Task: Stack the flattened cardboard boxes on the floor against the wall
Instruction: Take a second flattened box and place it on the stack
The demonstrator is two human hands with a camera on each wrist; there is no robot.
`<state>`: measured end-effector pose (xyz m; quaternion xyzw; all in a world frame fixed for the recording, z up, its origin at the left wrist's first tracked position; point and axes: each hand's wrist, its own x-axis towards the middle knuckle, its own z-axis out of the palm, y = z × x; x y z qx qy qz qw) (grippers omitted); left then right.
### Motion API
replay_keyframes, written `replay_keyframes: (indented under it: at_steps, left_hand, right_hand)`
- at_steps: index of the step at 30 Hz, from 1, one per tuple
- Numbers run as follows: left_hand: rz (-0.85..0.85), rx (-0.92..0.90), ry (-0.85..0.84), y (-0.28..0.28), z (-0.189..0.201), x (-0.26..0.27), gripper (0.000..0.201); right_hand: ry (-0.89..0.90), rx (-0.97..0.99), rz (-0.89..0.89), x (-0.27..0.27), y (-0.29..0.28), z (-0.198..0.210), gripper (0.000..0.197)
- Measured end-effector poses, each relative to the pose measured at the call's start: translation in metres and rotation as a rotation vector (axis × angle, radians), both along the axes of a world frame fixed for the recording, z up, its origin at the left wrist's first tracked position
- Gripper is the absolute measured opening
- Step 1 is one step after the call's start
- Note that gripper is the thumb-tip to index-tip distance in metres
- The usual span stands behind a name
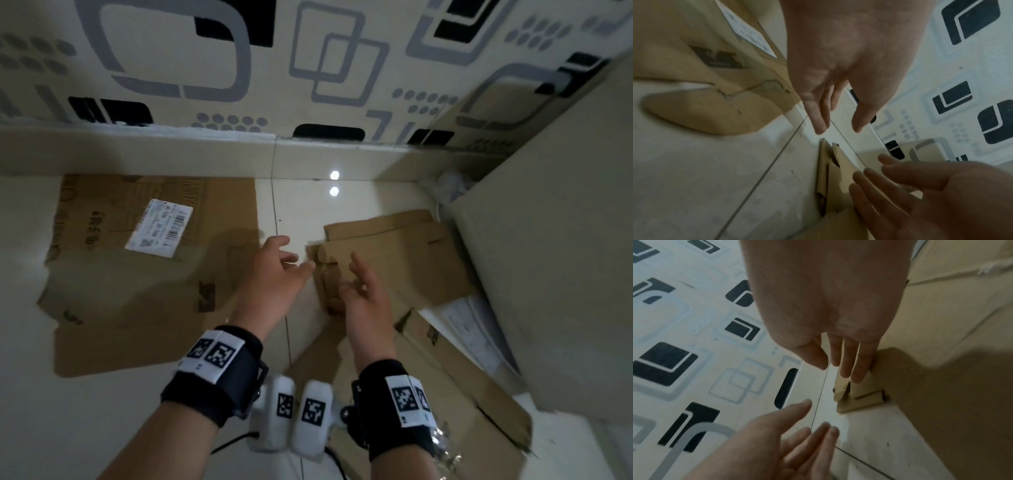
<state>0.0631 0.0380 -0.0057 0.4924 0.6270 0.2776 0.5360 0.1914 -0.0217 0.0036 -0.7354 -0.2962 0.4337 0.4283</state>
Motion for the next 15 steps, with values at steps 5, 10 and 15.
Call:
replay_keyframes:
  at_steps: [5, 10, 15]
  left_hand:
    - [-0.029, -0.170, -0.058, 0.003, -0.009, 0.014, 0.078]
    - [0.045, -0.233, -0.084, 0.010, -0.016, 0.025, 0.078]
    - [0.129, -0.296, -0.231, 0.010, -0.015, 0.037, 0.089]
  right_hand:
    - [0.042, 0.004, -0.083, 0.014, -0.005, -0.001, 0.052]
    - [0.082, -0.014, -0.108, 0.028, -0.012, 0.002, 0.053]
    - [0.094, -0.046, -0.065, 0.033, -0.019, 0.002, 0.051]
